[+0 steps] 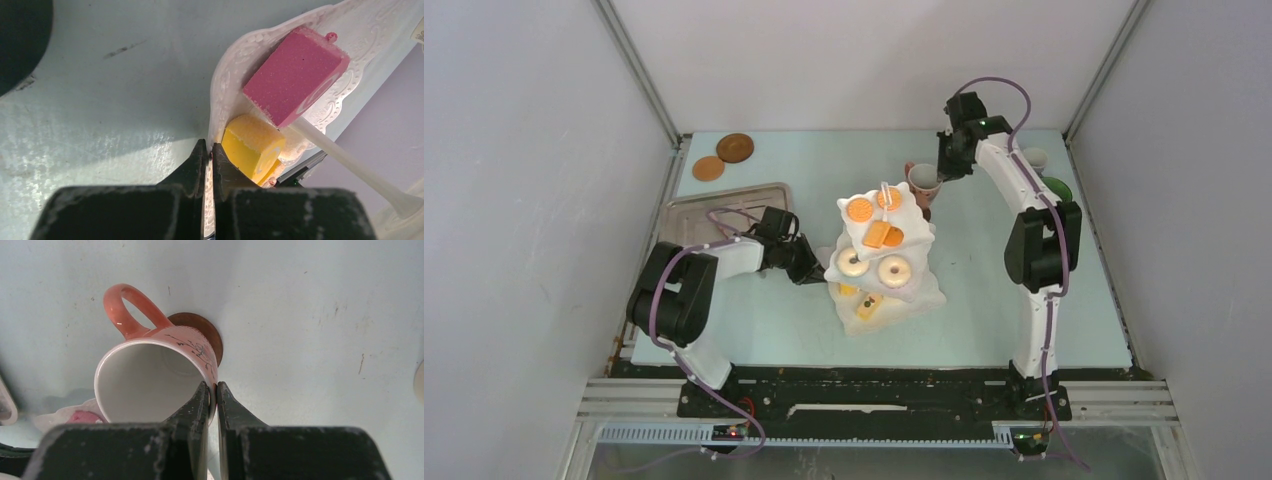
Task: Serve the afternoon tea
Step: Move the desert table to the center of the board, then move the coaster to the center of the board, then pick up the cup at the center of the board.
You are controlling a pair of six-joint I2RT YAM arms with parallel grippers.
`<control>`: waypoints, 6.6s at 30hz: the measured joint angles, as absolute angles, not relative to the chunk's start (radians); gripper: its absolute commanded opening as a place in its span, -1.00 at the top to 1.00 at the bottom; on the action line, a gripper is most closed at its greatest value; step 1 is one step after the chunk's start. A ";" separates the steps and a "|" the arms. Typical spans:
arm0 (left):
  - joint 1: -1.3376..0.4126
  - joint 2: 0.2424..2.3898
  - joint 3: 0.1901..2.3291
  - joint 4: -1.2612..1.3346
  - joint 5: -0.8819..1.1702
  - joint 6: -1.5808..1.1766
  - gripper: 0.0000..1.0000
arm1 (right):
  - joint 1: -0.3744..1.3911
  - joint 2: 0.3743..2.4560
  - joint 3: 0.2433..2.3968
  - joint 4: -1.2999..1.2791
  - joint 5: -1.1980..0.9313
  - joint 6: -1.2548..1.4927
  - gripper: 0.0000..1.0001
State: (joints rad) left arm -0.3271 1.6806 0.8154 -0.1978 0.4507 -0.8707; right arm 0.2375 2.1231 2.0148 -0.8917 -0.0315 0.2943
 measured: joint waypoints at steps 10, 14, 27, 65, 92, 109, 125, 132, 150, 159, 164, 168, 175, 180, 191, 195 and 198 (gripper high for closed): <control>-0.327 1.664 0.816 -0.256 0.439 -0.850 0.49 | 0.281 2.199 2.058 -0.918 0.032 0.273 1.00; -0.327 1.649 0.816 -0.304 0.422 -0.828 0.28 | 0.291 2.214 2.066 -0.919 0.051 0.268 1.00; -0.308 1.530 0.853 -0.411 0.393 -0.793 0.03 | 0.318 2.215 2.070 -0.923 0.068 0.258 1.00; 0.112 1.705 1.300 0.087 -0.039 -0.920 -0.59 | 0.237 1.758 2.016 -1.076 -0.020 0.345 -0.56; 0.106 2.574 2.226 -0.220 -0.256 -1.633 -0.53 | 0.167 1.540 1.673 -1.097 0.124 0.385 -0.51; 0.009 2.648 2.343 -0.462 -0.255 -1.861 -0.53 | 0.096 1.559 1.716 -1.079 0.128 0.366 -0.50; -0.088 2.479 2.080 -0.445 -0.128 -1.797 -0.60 | -0.001 1.438 1.649 -1.022 0.096 0.328 -0.50; -0.128 2.398 1.967 -0.472 -0.061 -1.673 -0.62 | -0.015 1.357 1.587 -1.013 0.067 0.324 -0.50; -0.250 2.330 1.872 -0.519 0.127 -1.390 -0.64 | 0.071 1.284 1.533 -1.008 0.049 0.314 -0.50; -0.303 2.337 1.883 -0.539 0.194 -1.352 -0.64 | 0.071 1.275 1.517 -1.008 0.043 0.315 -0.49; -0.323 2.365 1.924 -0.548 0.228 -1.352 -0.65 | 0.071 1.275 1.515 -1.008 0.033 0.316 -0.49; -0.331 2.389 1.958 -0.548 0.258 -1.353 -0.65 | 0.075 1.275 1.515 -1.008 0.030 0.318 -0.49; -0.334 2.394 1.987 -0.581 0.268 -1.332 -0.70 | 0.073 1.278 1.515 -1.007 0.030 0.323 -0.52; -0.320 2.395 2.071 -0.649 0.265 -1.262 -0.74 | 0.027 1.345 1.540 -0.989 0.031 0.385 -0.54; -0.218 2.251 2.135 -0.771 0.236 -0.976 -0.75 | -0.173 1.728 1.808 -0.864 0.023 0.576 -0.50; -0.195 2.085 2.063 -0.811 0.216 -0.842 -0.75 | -0.200 1.863 1.939 -0.858 0.022 0.564 -0.49; -0.175 1.937 1.990 -0.836 0.225 -0.741 -0.75 | -0.210 1.924 1.967 -0.865 0.022 0.542 -0.50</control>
